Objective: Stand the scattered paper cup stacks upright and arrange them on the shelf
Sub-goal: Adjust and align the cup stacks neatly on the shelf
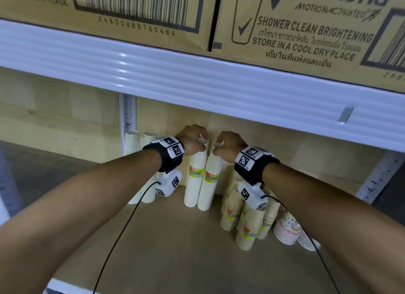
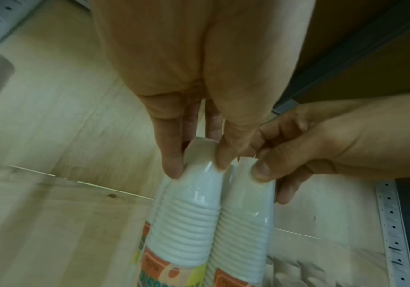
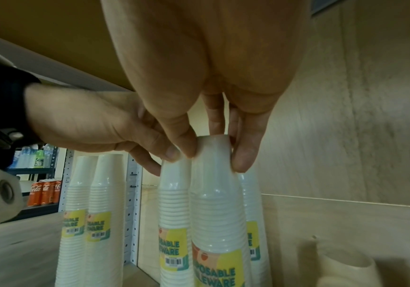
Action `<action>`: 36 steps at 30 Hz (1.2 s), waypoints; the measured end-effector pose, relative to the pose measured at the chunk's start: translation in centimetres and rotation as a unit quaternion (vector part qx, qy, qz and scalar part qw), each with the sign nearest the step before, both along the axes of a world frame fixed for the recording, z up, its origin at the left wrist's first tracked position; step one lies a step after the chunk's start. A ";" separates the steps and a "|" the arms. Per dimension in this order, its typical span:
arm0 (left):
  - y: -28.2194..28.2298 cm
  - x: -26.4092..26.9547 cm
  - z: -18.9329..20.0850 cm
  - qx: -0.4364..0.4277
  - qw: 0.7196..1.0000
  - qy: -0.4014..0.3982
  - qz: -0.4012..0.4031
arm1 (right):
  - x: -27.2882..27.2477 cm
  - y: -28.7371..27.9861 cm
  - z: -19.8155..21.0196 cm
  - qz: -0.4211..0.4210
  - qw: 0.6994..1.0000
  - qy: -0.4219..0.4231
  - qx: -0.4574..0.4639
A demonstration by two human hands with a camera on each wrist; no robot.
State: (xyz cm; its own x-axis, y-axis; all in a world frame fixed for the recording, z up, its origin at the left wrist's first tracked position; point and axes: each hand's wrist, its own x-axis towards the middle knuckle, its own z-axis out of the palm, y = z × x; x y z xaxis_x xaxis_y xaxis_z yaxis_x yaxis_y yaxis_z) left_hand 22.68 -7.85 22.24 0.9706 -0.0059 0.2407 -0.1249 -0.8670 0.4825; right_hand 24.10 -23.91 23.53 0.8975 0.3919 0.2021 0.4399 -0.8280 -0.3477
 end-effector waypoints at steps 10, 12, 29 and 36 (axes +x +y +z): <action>0.2 1.2 -0.4 -0.014 1.000 0.004 0.000 | 1.7 0.1 -0.7 -0.002 1.000 -0.003 0.006; 0.2 1.2 -0.3 -0.014 1.000 0.003 0.000 | 1.8 0.1 -0.7 0.001 1.000 -0.004 0.002; 5.4 -3.0 5.4 0.021 0.997 -0.019 0.077 | 0.2 5.0 2.1 0.037 0.998 -0.037 0.039; 10.9 -4.9 5.5 0.046 0.988 0.004 0.145 | -1.4 10.4 2.3 0.107 0.992 -0.046 0.051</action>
State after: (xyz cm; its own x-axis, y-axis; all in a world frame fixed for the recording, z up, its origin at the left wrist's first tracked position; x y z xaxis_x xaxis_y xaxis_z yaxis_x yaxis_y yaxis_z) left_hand 17.74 3.00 27.72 0.9366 0.2515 0.2441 0.1391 -0.9060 0.3998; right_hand 22.72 -13.54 25.80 0.7715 0.5456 0.3274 0.6361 -0.6743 -0.3751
